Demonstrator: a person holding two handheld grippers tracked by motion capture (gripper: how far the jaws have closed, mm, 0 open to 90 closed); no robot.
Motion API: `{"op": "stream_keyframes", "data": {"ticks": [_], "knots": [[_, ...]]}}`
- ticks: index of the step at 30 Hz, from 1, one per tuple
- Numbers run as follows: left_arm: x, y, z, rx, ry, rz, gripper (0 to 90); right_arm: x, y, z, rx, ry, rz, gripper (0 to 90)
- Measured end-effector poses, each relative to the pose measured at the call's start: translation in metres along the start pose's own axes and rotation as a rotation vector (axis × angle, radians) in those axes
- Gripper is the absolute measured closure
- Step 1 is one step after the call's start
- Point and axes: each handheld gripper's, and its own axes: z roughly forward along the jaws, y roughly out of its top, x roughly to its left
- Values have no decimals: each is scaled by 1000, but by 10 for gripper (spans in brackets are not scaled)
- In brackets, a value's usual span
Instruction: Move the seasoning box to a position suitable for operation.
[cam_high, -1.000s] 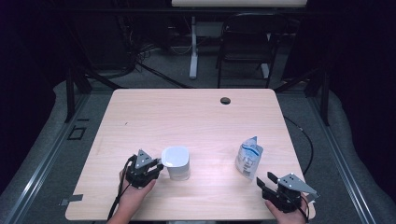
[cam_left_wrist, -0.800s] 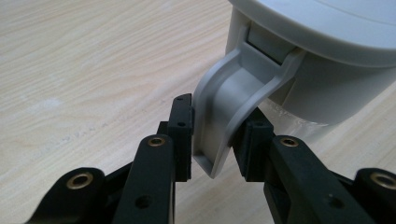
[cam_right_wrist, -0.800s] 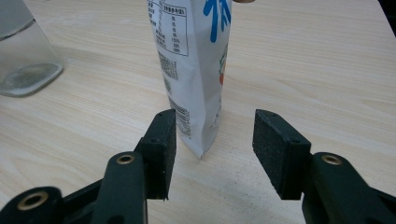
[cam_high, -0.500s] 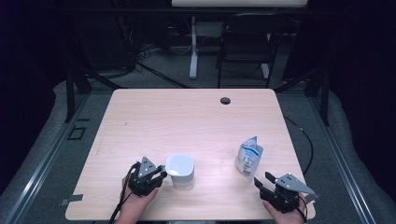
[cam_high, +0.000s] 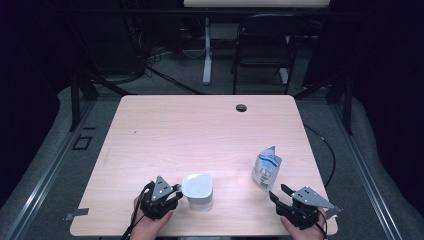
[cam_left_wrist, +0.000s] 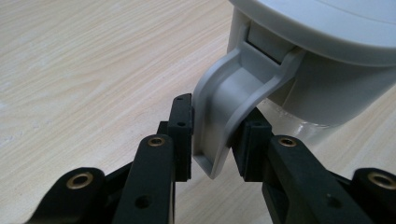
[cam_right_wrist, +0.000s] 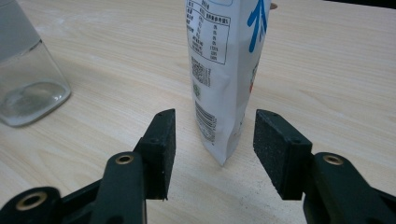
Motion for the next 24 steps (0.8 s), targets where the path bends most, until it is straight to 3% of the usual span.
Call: {"op": "stream_keyframes", "data": {"ticks": [5,8,17,22,24], "knots": [[-3,-1,-1,-1,-5,-2,717,1,-1,1,5,-6,8,482],[-5,-2,-2,-4,-11,7,718,-1,-3,4,36,5,6,489],[-6,-3,-3,-8,-11,3,715,1,-2,4,36,20,2,489],[-4,-4,-4,-9,-41,-16,697,2,-2,4,34,27,-4,489],[1,-5,-7,-12,-82,-17,681,3,-2,4,33,32,-5,490]]}}
